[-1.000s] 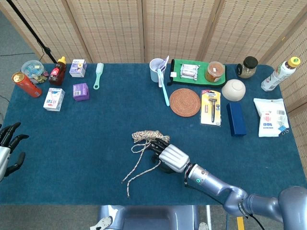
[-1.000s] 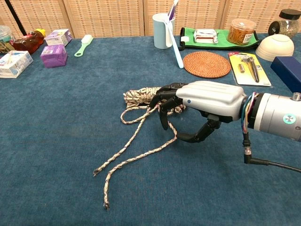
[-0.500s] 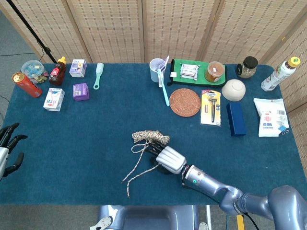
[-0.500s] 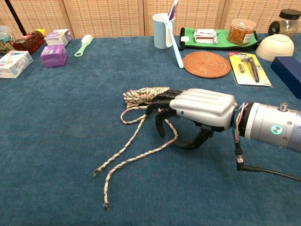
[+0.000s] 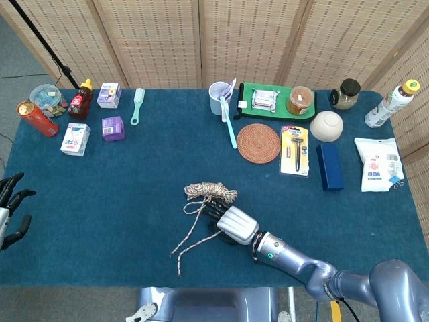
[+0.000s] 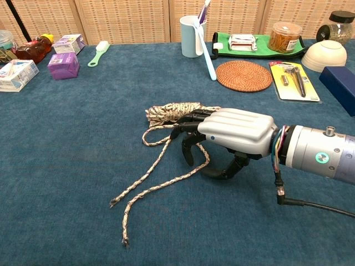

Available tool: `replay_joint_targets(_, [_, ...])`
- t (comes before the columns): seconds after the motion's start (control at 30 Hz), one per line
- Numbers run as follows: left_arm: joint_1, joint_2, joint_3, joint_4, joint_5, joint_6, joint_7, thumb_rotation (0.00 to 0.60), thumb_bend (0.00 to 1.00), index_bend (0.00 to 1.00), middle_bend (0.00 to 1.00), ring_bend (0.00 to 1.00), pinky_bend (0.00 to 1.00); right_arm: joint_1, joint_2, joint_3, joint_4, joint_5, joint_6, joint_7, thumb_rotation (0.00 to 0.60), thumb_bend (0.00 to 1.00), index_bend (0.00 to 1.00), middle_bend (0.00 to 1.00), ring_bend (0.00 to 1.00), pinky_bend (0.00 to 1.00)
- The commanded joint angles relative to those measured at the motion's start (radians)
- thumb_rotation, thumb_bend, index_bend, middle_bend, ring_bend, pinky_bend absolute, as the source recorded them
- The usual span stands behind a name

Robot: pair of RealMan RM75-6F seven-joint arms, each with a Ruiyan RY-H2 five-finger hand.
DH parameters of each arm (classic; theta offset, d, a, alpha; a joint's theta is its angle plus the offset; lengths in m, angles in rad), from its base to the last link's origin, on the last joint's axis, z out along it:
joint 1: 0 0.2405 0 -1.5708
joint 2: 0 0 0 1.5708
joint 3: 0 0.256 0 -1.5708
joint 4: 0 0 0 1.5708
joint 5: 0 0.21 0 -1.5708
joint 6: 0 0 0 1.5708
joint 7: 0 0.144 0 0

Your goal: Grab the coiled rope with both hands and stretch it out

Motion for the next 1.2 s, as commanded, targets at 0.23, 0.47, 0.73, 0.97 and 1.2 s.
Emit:
replay_joint_targets(0.23, [0.001, 0.002, 0.003, -0.002, 0.006, 0.0, -0.002, 0.577, 0.44, 0.29, 0.09, 0.11, 0.0, 0.001, -0.004, -0.012, 0.007, 0.001, 0.005, -0.004, 0.6, 0.43, 0.46, 0.15, 0.02, 0.0])
replay_joint_targets(0.47, [0.002, 0.002, 0.004, 0.002, 0.004, -0.001, -0.007, 0.578, 0.44, 0.29, 0.09, 0.11, 0.0, 0.0, -0.014, -0.018, 0.018, 0.004, 0.006, -0.009, 0.6, 0.43, 0.48, 0.16, 0.02, 0.0])
replay_joint_targets(0.73, [0.001, -0.001, 0.004, 0.007, 0.004, -0.001, -0.012, 0.579, 0.44, 0.29, 0.09, 0.11, 0.0, 0.002, -0.021, -0.02, 0.025, 0.01, 0.0, -0.013, 0.6, 0.43, 0.48, 0.16, 0.02, 0.0])
replay_joint_targets(0.97, [0.001, -0.002, 0.004, 0.012, 0.003, -0.002, -0.017, 0.578, 0.44, 0.29, 0.09, 0.11, 0.0, 0.008, -0.03, -0.02, 0.026, 0.014, -0.003, -0.012, 0.6, 0.43, 0.48, 0.16, 0.02, 0.0])
replay_joint_targets(1.2, [0.001, -0.004, 0.004, 0.018, 0.001, -0.002, -0.022, 0.577, 0.44, 0.29, 0.09, 0.11, 0.0, 0.012, -0.039, -0.02, 0.034, 0.018, -0.009, -0.011, 0.6, 0.43, 0.5, 0.17, 0.02, 0.0])
